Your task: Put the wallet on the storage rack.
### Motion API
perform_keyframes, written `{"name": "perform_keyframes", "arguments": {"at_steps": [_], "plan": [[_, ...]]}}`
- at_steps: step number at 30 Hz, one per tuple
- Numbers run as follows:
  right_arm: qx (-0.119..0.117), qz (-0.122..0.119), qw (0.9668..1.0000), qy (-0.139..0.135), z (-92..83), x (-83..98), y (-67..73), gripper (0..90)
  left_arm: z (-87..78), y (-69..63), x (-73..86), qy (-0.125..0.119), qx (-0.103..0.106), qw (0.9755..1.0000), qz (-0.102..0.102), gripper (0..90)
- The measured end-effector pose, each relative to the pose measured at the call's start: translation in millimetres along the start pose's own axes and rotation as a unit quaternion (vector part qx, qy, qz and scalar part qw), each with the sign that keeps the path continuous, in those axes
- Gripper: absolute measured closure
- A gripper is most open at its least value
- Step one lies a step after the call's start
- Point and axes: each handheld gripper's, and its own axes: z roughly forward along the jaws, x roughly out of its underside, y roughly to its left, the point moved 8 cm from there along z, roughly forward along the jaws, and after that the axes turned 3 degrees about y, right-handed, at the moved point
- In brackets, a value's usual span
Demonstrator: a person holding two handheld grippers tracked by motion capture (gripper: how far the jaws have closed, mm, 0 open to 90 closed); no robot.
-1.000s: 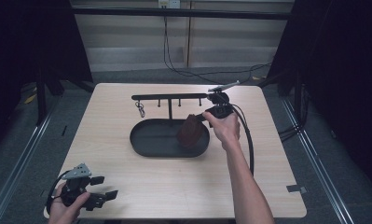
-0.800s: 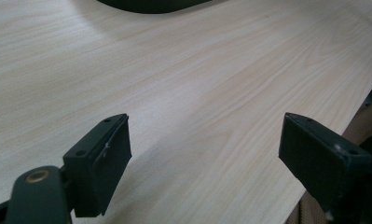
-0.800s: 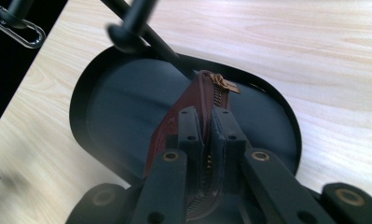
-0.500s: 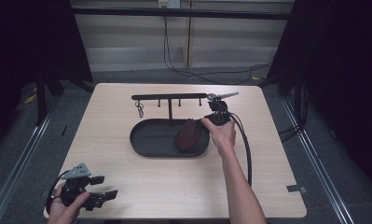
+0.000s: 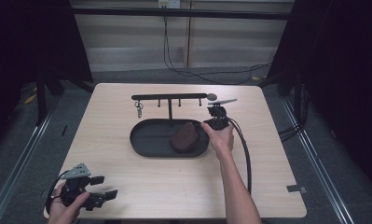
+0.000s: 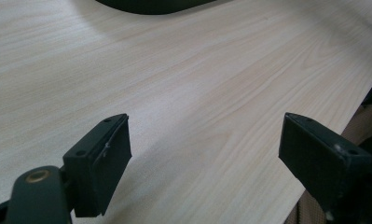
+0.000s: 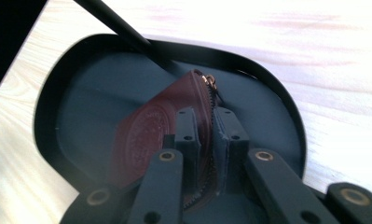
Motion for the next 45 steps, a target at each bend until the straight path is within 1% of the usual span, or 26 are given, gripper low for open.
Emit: {"name": "perform_keyframes", "arguments": {"at_steps": [1,5,7,9,10,11,12,14,17,19,21,22,23,26,28,29,30,31,32,34,35,38,40,41,44,45], "plan": [[0.002,0.003,1.0,0.003,0.3,1.4,-1.3,81.0,0.1,0.3,-0.1,-0.001,-0.001,1.0,-0.001,16.5],[0.004,-0.005,1.0,0.002,-1.8,2.4,-3.0,81.1,0.8,0.6,-0.1,0.0,-0.001,1.0,-0.003,16.4],[0.001,-0.007,1.0,0.001,-3.1,1.6,-1.7,76.7,0.7,0.1,0.0,0.0,0.0,1.0,-0.004,16.3],[-0.003,-0.009,0.9999,-0.004,-4.9,0.1,0.0,77.6,0.8,-0.1,0.0,0.0,0.001,1.0,-0.004,16.3],[-0.003,-0.01,0.9999,-0.003,-5.8,0.0,0.9,76.5,0.9,0.0,0.0,0.0,0.0,1.0,-0.005,16.4],[-0.009,-0.017,0.9998,-0.007,-7.9,-0.6,2.4,74.3,0.8,0.3,-0.1,-0.001,0.0,1.0,-0.004,16.4],[-0.009,-0.017,0.9998,-0.007,-7.9,-0.6,2.4,74.3,0.6,0.6,-0.1,0.0,-0.001,1.0,-0.003,16.4],[-0.008,-0.021,0.9997,-0.01,-11.0,-0.9,2.5,71.3,0.5,0.8,-0.2,0.0,0.0,1.0,-0.003,16.3],[-0.007,-0.025,0.9995,-0.017,-16.6,-1.4,2.8,65.2,1.0,0.0,-0.3,-0.001,0.001,1.0,-0.005,16.4],[-0.006,-0.03,0.9993,-0.023,-20.5,-1.9,4.8,57.0,1.0,-0.4,-0.5,-0.001,0.002,1.0,-0.005,16.4],[-0.004,-0.041,0.9989,-0.025,-23.1,-1.5,7.2,53.2,1.2,-1.1,-1.0,-0.005,0.004,0.9999,-0.008,16.3],[-0.007,-0.046,0.9986,-0.026,-24.6,-1.2,9.0,50.8,1.2,-1.9,-1.3,-0.006,0.009,0.9999,-0.009,16.3],[-0.006,-0.05,0.9983,-0.03,-26.1,-1.1,9.9,46.5,1.3,-2.5,-1.5,-0.006,0.012,0.9999,-0.01,16.4],[-0.012,-0.056,0.9978,-0.034,-30.8,0.4,13.9,37.4,2.5,-3.1,-1.7,-0.006,0.013,0.9998,-0.011,16.4],[-0.014,-0.063,0.9972,-0.037,-33.7,1.1,16.4,33.1,2.7,-3.0,-1.8,-0.006,0.013,0.9998,-0.012,16.4],[-0.014,-0.067,0.9967,-0.044,-37.3,0.9,19.2,28.5,2.4,-2.6,-2.0,-0.007,0.012,0.9998,-0.011,16.4],[-0.014,-0.067,0.9967,-0.044,-37.3,0.9,19.2,28.5,2.0,-2.5,-1.9,-0.007,0.012,0.9999,-0.01,16.4],[-0.003,-0.069,0.9967,-0.043,-40.4,2.1,20.2,24.0,1.6,-2.3,-1.9,-0.007,0.013,0.9998,-0.01,16.3],[-0.003,-0.069,0.9967,-0.043,-40.4,2.1,20.2,24.0,1.5,-2.4,-2.1,-0.009,0.012,0.9998,-0.014,16.3],[-0.005,-0.073,0.9965,-0.041,-43.0,3.9,21.8,21.9,1.7,-1.1,-2.4,-0.008,0.009,0.9998,-0.014,16.4],[-0.002,-0.072,0.9966,-0.04,-44.9,4.9,22.0,19.7,1.7,-0.5,-2.1,-0.006,0.008,0.9999,-0.012,16.4],[-0.006,-0.075,0.9961,-0.045,-50.4,7.7,23.0,18.1,2.0,-0.5,-1.8,-0.005,0.007,0.9998,-0.015,16.4],[-0.004,-0.076,0.996,-0.047,-53.2,11.1,20.9,16.4,1.9,-0.4,-1.9,-0.005,0.006,0.9998,-0.015,16.3],[-0.002,-0.071,0.9963,-0.049,-55.0,15.4,16.8,15.1,1.6,-0.2,-1.8,-0.004,0.007,0.9999,-0.013,16.4],[0.006,-0.07,0.9964,-0.046,-57.0,19.9,12.5,14.9,1.6,0.0,-1.6,-0.006,0.007,0.9998,-0.016,16.4],[0.005,-0.07,0.9963,-0.05,-58.6,21.5,11.6,15.0,1.5,0.3,-1.5,-0.005,0.007,0.9999,-0.015,16.4]]}}
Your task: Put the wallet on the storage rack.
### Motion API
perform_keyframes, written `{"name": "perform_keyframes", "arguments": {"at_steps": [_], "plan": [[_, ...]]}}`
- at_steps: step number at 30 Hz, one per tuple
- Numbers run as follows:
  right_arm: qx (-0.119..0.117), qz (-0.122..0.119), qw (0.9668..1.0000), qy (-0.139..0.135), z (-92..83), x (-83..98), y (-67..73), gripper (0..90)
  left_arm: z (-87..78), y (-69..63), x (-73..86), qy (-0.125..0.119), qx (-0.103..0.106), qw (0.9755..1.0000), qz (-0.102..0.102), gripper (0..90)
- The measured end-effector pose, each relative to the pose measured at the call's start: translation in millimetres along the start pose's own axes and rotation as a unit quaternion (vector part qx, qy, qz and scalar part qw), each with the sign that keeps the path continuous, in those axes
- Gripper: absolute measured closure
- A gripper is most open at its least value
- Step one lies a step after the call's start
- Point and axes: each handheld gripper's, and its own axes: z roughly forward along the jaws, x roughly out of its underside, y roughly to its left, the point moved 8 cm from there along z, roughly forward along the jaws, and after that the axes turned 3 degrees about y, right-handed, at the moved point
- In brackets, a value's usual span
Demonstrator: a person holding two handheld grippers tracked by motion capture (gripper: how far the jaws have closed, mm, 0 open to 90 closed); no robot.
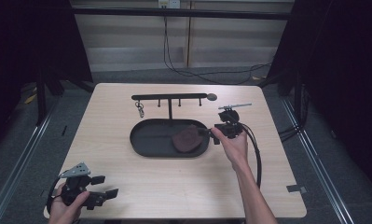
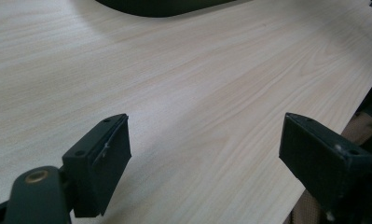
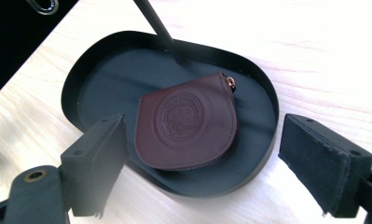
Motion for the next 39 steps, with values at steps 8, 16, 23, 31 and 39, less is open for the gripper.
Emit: {"name": "perform_keyframes", "arguments": {"at_steps": [8,16,23,31,39], "plan": [[0.01,-0.003,0.9999,-0.007,-15.7,14.7,-2.6,15.2,-0.4,0.5,-0.5,-0.002,-0.002,1.0,-0.001,16.4],[0.027,-0.006,0.9995,-0.014,-32.3,31.4,-6.5,18.4,-2.0,1.8,-1.3,-0.007,-0.005,1.0,-0.001,16.4],[0.045,-0.014,0.9988,-0.015,-44.6,50.7,-8.6,18.0,-2.2,1.8,-1.5,-0.009,-0.005,0.9999,-0.003,16.4],[0.043,-0.005,0.9989,-0.017,-56.0,78.2,-12.5,18.1,-1.9,2.2,-1.5,-0.009,-0.006,0.9999,-0.003,16.4],[0.05,-0.013,0.9984,-0.021,-68.6,105.0,-13.7,17.9,-3.9,3.6,-2.6,-0.015,-0.013,0.9998,-0.003,17.0]]}}
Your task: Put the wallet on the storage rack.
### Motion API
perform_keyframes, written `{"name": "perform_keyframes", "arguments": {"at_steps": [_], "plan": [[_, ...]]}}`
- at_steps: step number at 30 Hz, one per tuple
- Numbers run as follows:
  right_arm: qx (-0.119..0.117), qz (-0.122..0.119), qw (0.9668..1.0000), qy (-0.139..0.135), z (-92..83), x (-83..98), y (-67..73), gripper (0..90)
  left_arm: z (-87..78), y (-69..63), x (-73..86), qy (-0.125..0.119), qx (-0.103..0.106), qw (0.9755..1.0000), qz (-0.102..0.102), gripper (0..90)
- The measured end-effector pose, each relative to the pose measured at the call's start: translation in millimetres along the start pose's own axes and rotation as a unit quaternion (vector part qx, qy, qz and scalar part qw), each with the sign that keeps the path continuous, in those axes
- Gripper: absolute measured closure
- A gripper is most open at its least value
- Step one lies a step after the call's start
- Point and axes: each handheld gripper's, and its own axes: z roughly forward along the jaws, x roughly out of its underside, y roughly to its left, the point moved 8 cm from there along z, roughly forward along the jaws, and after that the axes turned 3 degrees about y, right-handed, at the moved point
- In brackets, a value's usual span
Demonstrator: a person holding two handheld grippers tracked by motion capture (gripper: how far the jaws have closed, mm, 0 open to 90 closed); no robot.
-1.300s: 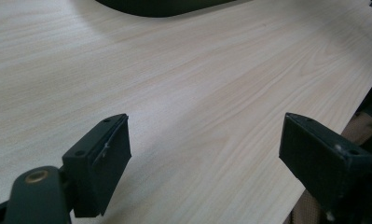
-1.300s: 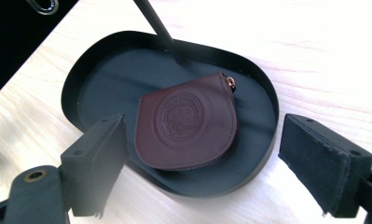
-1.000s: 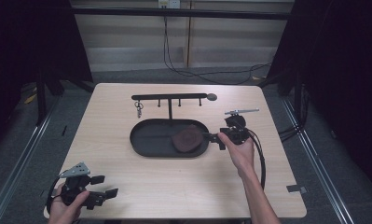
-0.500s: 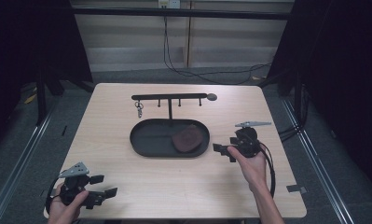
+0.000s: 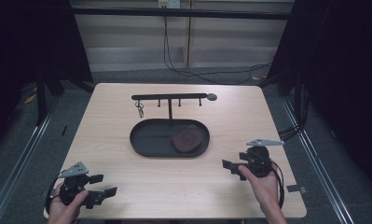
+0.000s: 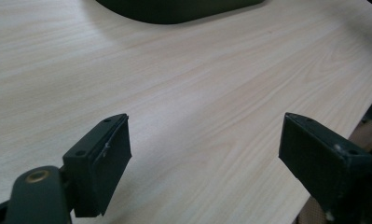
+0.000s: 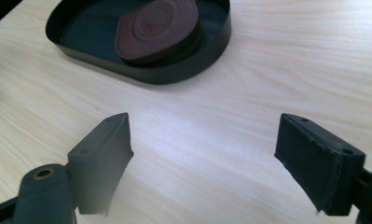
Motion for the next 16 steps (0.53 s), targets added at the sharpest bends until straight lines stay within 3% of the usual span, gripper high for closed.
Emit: {"name": "perform_keyframes", "arguments": {"at_steps": [6,11,14,16], "plan": [[0.017,-0.006,0.9998,0.002,-4.7,21.7,-7.6,18.0,1.1,-0.9,0.8,0.004,0.002,1.0,0.002,17.0],[0.031,0.009,0.9995,-0.003,-8.1,36.3,-17.8,16.7,1.8,-2.4,0.4,0.006,0.004,1.0,0.005,17.0],[0.028,0.019,0.9994,-0.002,-8.0,43.8,-20.9,16.4,-0.6,-2.2,-0.1,0.0,0.005,1.0,0.002,17.0],[0.044,0.011,0.999,0.007,-6.7,48.6,-25.9,16.0,-2.6,-1.0,-0.5,-0.004,0.006,1.0,0.004,17.0]]}}
